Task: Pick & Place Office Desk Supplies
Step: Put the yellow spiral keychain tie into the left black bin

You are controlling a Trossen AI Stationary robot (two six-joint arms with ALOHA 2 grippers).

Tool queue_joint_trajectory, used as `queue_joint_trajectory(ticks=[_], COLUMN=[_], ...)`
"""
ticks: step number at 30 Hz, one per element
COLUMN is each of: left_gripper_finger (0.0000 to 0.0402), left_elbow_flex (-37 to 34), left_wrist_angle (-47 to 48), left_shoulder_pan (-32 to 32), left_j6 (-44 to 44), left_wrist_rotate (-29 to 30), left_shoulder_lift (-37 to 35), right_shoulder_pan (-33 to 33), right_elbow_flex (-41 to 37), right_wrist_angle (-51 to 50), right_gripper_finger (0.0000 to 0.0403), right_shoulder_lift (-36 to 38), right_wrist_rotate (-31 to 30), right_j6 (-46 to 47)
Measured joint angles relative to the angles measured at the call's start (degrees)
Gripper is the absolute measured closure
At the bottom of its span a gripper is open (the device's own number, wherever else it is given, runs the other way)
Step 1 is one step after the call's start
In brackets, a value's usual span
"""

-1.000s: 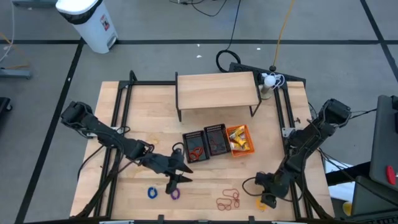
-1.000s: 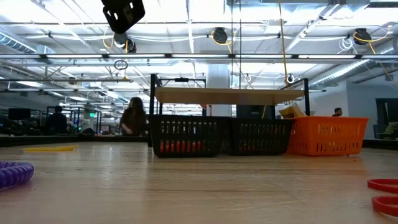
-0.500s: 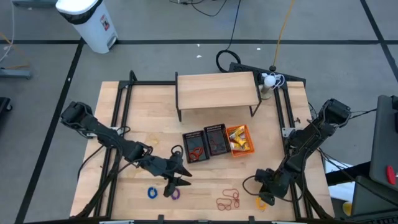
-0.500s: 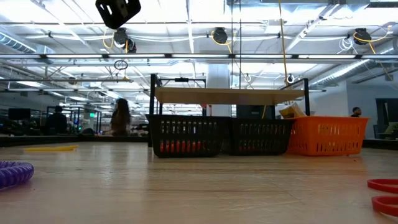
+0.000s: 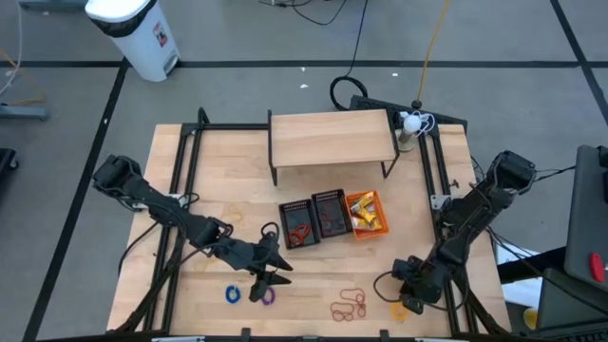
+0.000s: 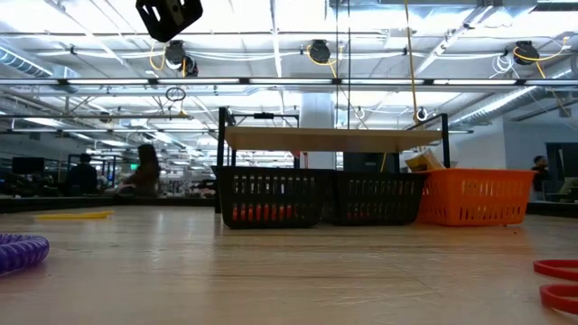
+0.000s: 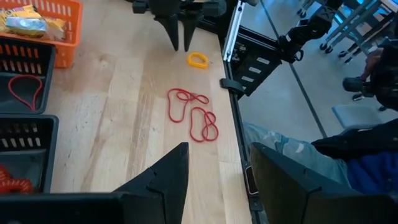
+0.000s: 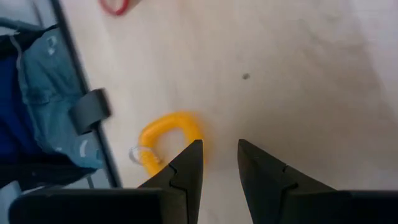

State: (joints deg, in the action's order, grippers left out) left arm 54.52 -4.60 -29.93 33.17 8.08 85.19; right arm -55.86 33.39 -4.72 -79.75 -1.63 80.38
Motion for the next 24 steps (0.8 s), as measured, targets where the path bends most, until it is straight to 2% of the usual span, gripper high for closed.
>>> queue_joint_trajectory(ticks=[5, 9, 12, 14, 21, 24], left_gripper_finger=[0.0231, 0.0231, 0.0231, 0.0231, 0.0231, 0.0231], left_elbow_flex=[0.0, 0.0, 0.0, 0.0, 0.0, 0.0], left_wrist_angle=[0.0, 0.1, 0.1, 0.1, 0.1, 0.1], left_shoulder_pan=[-0.1, -0.1, -0.1, -0.2, -1.4, -2.2], left_j6=[0.0, 0.0, -0.6, -0.7, 0.4, 0.2], left_wrist_rotate=[0.0, 0.0, 0.0, 0.0, 0.2, 2.2], left_shoulder_lift=[0.0, 0.0, 0.0, 0.0, 0.0, 0.0], right_shoulder_pan=[-1.9, -4.7, -7.4, -9.0, -11.4, -11.4], right_elbow_flex=[0.0, -0.2, -2.1, -4.6, -18.8, -24.0], right_wrist_angle=[2.3, 7.2, 14.2, 20.3, 44.8, 53.5], right_gripper_finger=[0.0314, 0.0314, 0.0314, 0.0314, 0.0314, 0.0314], right_shoulder_lift=[0.0, 0.0, 0.0, 0.0, 0.0, 0.0], right_wrist_rotate=[-6.2, -17.3, -25.7, -29.1, -30.2, -30.1], right_j6=[-6.9, -19.8, -29.5, -34.4, -37.9, -39.8])
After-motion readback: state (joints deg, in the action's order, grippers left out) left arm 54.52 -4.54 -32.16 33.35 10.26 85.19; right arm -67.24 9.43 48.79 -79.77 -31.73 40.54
